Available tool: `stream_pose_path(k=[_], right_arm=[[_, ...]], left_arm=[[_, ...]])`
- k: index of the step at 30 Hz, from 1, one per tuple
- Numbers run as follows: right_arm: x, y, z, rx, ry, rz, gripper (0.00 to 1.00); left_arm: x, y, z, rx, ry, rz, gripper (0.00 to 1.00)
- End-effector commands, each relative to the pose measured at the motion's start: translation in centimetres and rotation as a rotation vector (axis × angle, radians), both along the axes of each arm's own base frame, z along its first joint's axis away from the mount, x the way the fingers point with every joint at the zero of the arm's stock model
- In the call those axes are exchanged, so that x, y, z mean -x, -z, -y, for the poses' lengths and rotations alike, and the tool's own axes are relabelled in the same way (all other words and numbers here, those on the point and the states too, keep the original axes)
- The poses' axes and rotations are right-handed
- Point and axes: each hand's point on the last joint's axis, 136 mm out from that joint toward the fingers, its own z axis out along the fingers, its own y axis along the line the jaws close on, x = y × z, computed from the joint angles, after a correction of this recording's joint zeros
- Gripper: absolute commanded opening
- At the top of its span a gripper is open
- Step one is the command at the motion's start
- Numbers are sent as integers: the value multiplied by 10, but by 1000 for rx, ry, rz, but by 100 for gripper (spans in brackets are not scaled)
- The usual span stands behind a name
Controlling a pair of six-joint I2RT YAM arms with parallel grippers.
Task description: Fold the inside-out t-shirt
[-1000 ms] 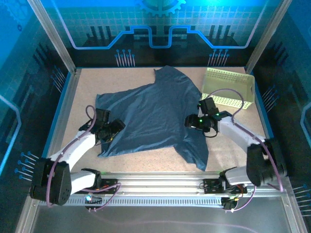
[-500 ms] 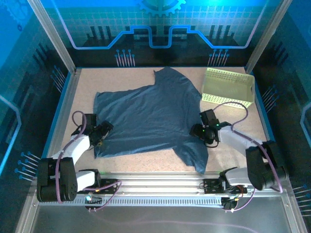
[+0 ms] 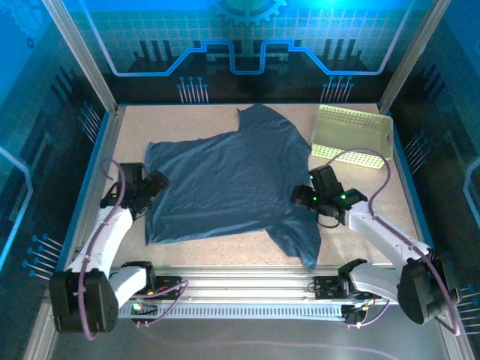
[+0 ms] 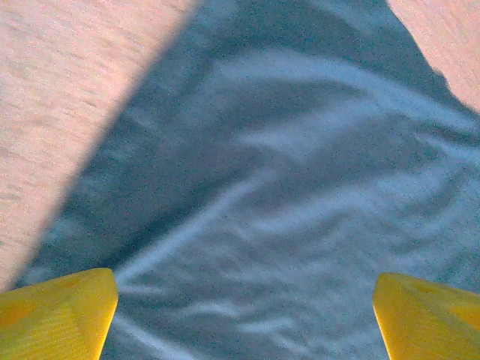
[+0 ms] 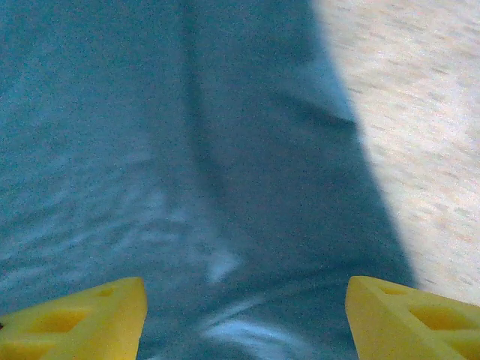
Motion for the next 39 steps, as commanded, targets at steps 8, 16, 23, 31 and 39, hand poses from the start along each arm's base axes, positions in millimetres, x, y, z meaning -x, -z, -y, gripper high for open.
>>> stream_pose_path(k=[8,16,23,31,39], right_arm=[[-22,45,-49,-29,-133,-127,73],[26,81,-11,114,-7,-264,73],[86,86,-19,119,-18,-300,73],[12,-9,-46,126,-133,-44,74],[-122,-22,-70,107,-202,23,75]], left_arm=[[29,76,45,95,100,-259,90],[46,107,2,154,-77,-314,92],[31,85,-19,147,-101,-237,97],[-44,18,21,36,96,-120,99],[-103,48,51,97,136,-179,99]])
